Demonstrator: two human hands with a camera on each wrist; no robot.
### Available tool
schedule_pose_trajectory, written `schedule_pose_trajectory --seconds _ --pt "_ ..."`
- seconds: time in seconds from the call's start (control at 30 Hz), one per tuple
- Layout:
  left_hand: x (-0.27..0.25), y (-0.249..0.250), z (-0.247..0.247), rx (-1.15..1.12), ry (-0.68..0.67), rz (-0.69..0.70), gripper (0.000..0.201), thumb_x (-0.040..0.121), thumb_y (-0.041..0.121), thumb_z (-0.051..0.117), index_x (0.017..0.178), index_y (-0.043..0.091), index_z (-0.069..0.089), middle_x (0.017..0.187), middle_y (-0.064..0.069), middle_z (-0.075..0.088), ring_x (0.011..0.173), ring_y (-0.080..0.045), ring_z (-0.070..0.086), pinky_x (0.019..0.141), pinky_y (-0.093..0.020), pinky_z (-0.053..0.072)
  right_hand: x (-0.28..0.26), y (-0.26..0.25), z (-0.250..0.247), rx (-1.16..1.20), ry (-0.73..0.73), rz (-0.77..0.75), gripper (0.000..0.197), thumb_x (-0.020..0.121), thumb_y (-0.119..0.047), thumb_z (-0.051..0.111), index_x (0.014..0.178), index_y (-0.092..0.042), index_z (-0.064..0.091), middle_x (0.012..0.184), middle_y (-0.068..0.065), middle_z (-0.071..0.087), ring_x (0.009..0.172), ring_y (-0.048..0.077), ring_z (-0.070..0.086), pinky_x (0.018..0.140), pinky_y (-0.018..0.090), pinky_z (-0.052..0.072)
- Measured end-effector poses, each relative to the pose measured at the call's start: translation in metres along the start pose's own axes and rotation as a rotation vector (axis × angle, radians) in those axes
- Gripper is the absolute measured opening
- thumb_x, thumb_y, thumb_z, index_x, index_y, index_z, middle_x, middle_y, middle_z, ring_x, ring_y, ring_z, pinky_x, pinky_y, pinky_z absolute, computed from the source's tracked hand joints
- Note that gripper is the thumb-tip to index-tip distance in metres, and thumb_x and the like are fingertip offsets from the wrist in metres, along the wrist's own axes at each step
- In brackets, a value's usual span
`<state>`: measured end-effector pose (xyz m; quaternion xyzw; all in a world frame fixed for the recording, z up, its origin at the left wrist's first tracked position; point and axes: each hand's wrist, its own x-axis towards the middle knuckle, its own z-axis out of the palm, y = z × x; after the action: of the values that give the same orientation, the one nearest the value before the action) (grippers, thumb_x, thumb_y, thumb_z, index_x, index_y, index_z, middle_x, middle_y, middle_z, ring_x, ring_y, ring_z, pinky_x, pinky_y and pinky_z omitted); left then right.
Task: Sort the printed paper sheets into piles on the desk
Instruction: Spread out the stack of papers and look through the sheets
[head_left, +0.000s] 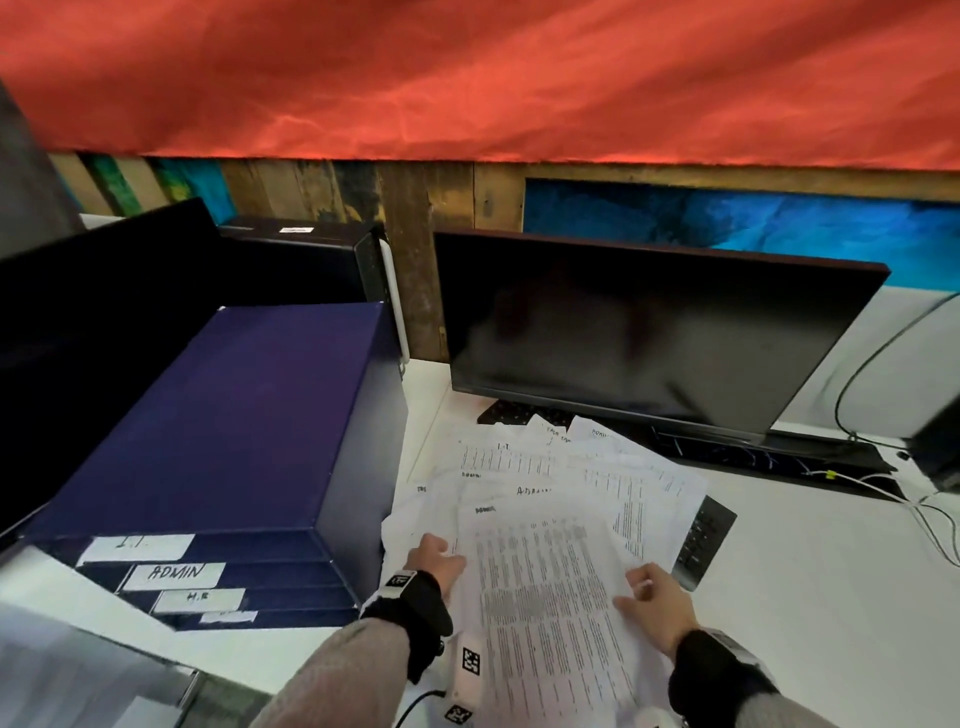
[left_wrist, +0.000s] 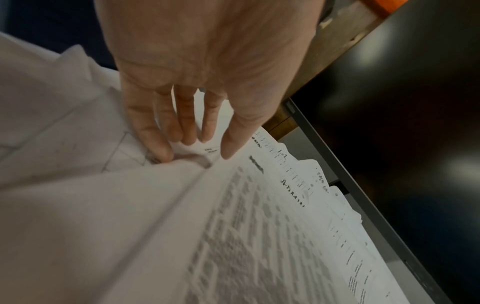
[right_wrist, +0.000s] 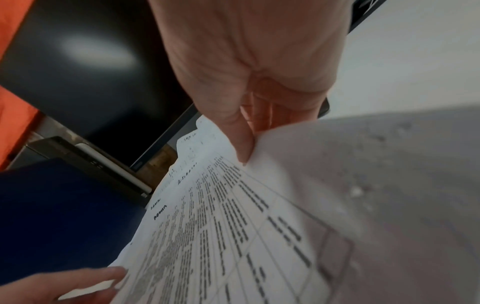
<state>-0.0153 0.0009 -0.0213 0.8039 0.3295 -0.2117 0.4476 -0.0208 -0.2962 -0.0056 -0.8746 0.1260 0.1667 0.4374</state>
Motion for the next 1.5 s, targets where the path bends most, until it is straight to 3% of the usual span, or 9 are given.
schedule_pose_trajectory --seconds 0.3,0.5,0.73,0.83,0.97,1.1,1.2,1.33,1.5 --pt "-0.008 0.004 0.013 -0.012 -0.018 0.093 0.017 0.08 0.019 0.069 0.088 0.019 0.053 0.103 -0.004 0.058 0.1 -0.023 0.057 0.09 -0.025 0.046 -0.011 0.058 -0.029 0.063 -0.016 0.155 0.014 0.083 -0.003 0.06 0.076 -0.014 0.053 0.074 0.006 0.061 0.067 0.023 0.051 0.064 0.026 0.036" --pt "-0.009 -0.004 0.006 0.016 0.017 0.237 0.026 0.085 0.02 0.066 0.066 0.025 0.049 0.087 -0.004 0.063 0.088 -0.021 0.058 0.079 -0.024 0.041 -0.009 0.057 -0.026 0.115 0.159 0.157 0.023 0.084 -0.015 0.065 0.067 -0.012 0.05 0.067 0.004 0.056 0.067 0.023 0.051 0.063 0.029 0.036" --pt "-0.016 -0.018 0.005 -0.182 -0.148 0.189 0.018 0.098 0.019 0.044 0.081 0.016 0.048 0.078 -0.004 0.053 0.07 -0.021 0.05 0.072 -0.03 0.042 -0.004 0.051 -0.01 0.268 -0.015 0.215 0.019 0.088 0.001 0.051 0.074 -0.009 0.046 0.061 0.009 0.046 0.054 0.019 0.04 0.053 0.025 0.032" --pt "-0.022 -0.018 0.012 -0.216 -0.247 0.207 0.04 0.093 0.047 0.051 0.116 0.015 0.045 0.111 0.002 0.057 0.098 -0.018 0.059 0.09 -0.033 0.047 0.0 0.045 0.005 0.145 -0.065 0.107 0.02 0.08 0.001 0.056 0.069 -0.012 0.046 0.06 0.004 0.048 0.058 0.019 0.043 0.059 0.031 0.038" --pt "-0.033 -0.019 0.012 -0.181 -0.303 0.341 0.058 0.088 -0.006 0.048 0.14 0.014 0.034 0.135 -0.001 0.05 0.122 -0.016 0.049 0.098 -0.021 0.042 -0.002 0.036 0.013 0.138 -0.04 0.062 0.028 0.077 -0.002 0.065 0.098 -0.017 0.054 0.08 0.008 0.057 0.069 0.024 0.053 0.068 0.037 0.047" --pt "-0.046 -0.018 0.006 -0.278 -0.4 0.416 0.064 0.086 -0.016 0.039 0.14 0.02 0.036 0.136 -0.001 0.051 0.123 -0.014 0.051 0.098 -0.022 0.046 -0.007 0.019 -0.002 0.403 -0.015 0.134 0.072 0.065 -0.009 0.083 0.124 -0.018 0.041 0.109 0.011 0.052 0.097 0.028 0.056 0.07 0.032 0.045" --pt "-0.057 -0.013 0.01 -0.215 -0.456 0.449 0.064 0.089 -0.013 0.036 0.138 0.028 0.031 0.143 0.007 0.04 0.131 -0.011 0.04 0.104 -0.021 0.039 -0.021 0.001 -0.016 0.56 -0.133 0.148 0.046 0.065 -0.007 0.076 0.105 -0.011 0.053 0.1 0.006 0.063 0.088 0.018 0.058 0.063 0.027 0.037" --pt "-0.054 -0.002 0.022 0.155 -0.369 0.499 0.044 0.091 -0.001 0.042 0.13 0.018 0.043 0.127 -0.001 0.049 0.103 -0.01 0.054 0.09 -0.021 0.045 -0.022 0.009 -0.023 0.508 -0.051 0.128 0.038 0.054 -0.006 0.06 0.091 0.0 0.065 0.071 0.005 0.071 0.06 0.016 0.064 0.053 0.025 0.047" --pt "-0.028 0.002 0.012 0.425 0.043 0.471 0.035 0.088 0.026 0.059 0.121 0.027 0.046 0.123 0.001 0.048 0.117 -0.019 0.046 0.1 -0.036 0.042 -0.019 0.041 -0.037 0.27 0.128 0.161 0.027 0.066 0.001 0.058 0.09 -0.012 0.061 0.088 0.013 0.067 0.092 0.032 0.061 0.084 0.035 0.046"
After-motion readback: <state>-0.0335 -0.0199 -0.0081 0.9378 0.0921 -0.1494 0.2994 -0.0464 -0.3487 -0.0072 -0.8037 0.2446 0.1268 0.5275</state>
